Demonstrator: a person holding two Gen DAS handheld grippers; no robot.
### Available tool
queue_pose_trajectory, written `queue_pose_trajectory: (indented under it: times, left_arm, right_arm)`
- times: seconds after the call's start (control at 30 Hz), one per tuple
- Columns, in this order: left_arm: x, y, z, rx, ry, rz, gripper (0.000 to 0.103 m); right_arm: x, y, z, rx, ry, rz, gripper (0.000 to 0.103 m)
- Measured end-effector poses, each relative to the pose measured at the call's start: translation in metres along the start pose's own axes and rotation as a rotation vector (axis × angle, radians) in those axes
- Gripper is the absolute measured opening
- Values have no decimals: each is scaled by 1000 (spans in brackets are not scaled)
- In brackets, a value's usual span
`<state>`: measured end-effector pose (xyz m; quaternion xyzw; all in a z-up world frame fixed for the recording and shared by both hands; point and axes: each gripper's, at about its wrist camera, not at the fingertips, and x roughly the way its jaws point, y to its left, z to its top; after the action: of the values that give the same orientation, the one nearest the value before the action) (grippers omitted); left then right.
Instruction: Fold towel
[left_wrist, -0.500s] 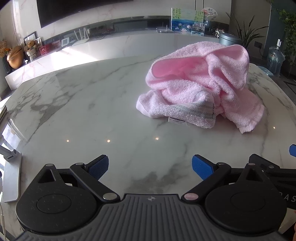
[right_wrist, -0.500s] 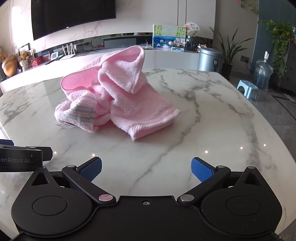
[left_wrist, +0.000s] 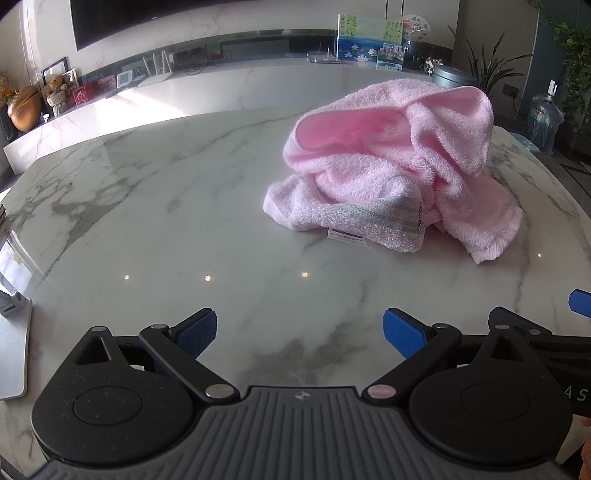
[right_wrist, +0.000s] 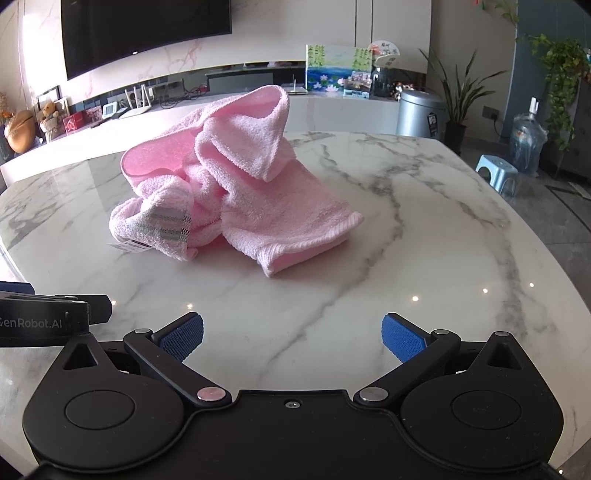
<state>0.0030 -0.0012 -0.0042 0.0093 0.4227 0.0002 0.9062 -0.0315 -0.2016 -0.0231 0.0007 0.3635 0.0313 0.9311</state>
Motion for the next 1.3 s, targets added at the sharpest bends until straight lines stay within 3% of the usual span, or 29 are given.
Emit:
queue_pose_trajectory:
  times: [1.3]
  left_arm:
    - [3, 1, -6, 3, 22, -5, 98]
  right_arm:
    - [3, 5, -1, -1, 21, 25, 103]
